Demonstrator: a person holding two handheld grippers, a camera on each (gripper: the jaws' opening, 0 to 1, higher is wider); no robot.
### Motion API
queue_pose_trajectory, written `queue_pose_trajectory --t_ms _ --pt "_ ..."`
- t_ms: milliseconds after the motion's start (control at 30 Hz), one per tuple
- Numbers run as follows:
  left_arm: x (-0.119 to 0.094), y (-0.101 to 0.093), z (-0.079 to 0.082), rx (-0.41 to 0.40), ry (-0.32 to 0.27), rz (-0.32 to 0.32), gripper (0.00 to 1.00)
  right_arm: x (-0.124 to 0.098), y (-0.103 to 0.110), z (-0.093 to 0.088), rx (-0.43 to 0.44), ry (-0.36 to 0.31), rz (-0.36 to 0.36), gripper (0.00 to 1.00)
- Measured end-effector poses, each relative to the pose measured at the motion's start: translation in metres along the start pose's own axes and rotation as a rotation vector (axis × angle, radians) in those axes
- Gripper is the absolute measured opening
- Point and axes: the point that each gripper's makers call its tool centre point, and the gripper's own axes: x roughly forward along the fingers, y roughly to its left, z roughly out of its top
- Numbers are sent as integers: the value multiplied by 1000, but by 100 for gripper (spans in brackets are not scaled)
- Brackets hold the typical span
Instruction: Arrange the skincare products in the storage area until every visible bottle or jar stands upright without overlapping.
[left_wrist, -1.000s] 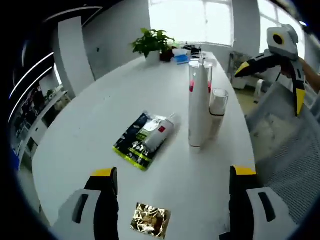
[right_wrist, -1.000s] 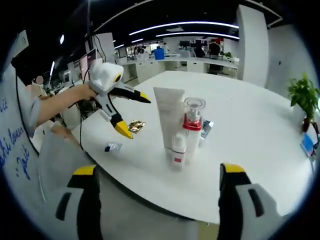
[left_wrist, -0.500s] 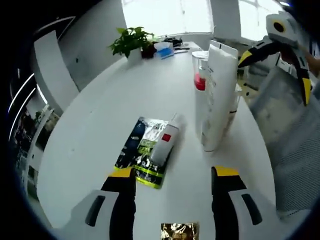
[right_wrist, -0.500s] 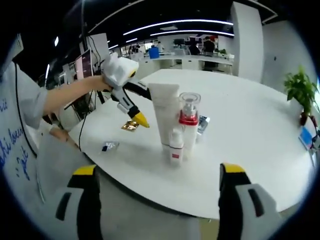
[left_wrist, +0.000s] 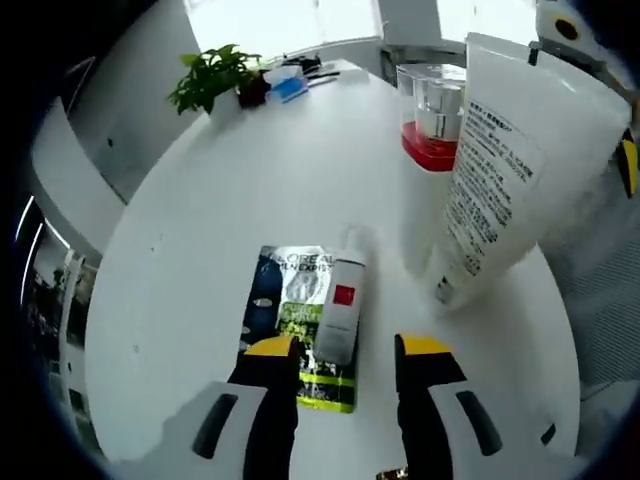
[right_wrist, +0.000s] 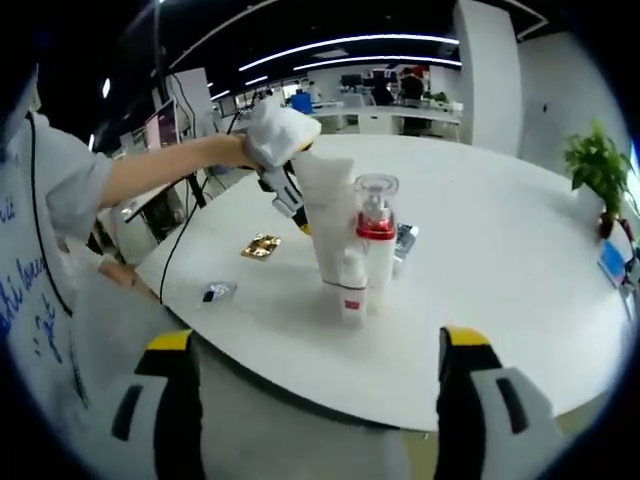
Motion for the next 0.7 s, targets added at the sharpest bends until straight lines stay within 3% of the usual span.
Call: queue_pose_trajectory --t_ms 300,700 --pt "25 2 -3 39 54 -70 28 1 -3 -3 24 -5 -7 100" --pt "44 5 -10 67 99 -109 20 4 -5 -4 29 2 1 98"
